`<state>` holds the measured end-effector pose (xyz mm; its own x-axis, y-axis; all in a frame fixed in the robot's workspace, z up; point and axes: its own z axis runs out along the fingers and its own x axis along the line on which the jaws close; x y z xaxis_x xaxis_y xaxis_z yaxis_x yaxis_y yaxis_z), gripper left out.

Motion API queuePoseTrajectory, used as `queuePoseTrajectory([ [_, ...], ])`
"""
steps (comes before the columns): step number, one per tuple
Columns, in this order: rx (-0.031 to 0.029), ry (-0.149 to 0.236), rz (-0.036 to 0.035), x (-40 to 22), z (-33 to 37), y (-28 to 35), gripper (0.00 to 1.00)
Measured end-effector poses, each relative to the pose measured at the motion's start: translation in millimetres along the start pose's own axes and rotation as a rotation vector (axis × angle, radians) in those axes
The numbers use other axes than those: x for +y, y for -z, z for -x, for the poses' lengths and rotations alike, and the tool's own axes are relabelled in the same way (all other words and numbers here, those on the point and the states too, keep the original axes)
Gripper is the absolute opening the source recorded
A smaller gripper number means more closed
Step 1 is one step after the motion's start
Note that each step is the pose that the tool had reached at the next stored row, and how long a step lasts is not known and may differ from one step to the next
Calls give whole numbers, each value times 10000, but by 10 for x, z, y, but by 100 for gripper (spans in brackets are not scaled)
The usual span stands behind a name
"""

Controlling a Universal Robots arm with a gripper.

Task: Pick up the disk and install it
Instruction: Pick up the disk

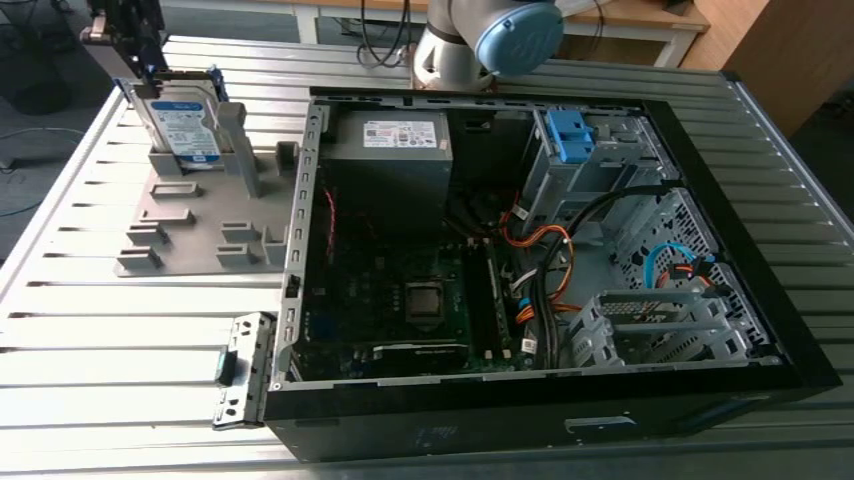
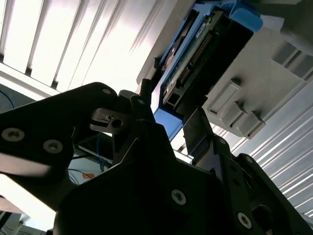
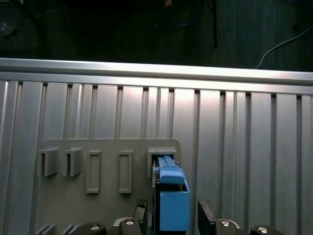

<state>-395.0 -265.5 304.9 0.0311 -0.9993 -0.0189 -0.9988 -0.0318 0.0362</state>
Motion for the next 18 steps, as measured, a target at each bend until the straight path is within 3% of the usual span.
queuePoseTrajectory([
  [6, 19, 3, 0, -10, -3, -103, 53],
  [11, 20, 4, -13, -10, -3, -104, 53],
  [14, 29, 8, -336, -11, -3, -111, 53],
  [18, 31, 10, -379, -10, -3, -111, 53],
])
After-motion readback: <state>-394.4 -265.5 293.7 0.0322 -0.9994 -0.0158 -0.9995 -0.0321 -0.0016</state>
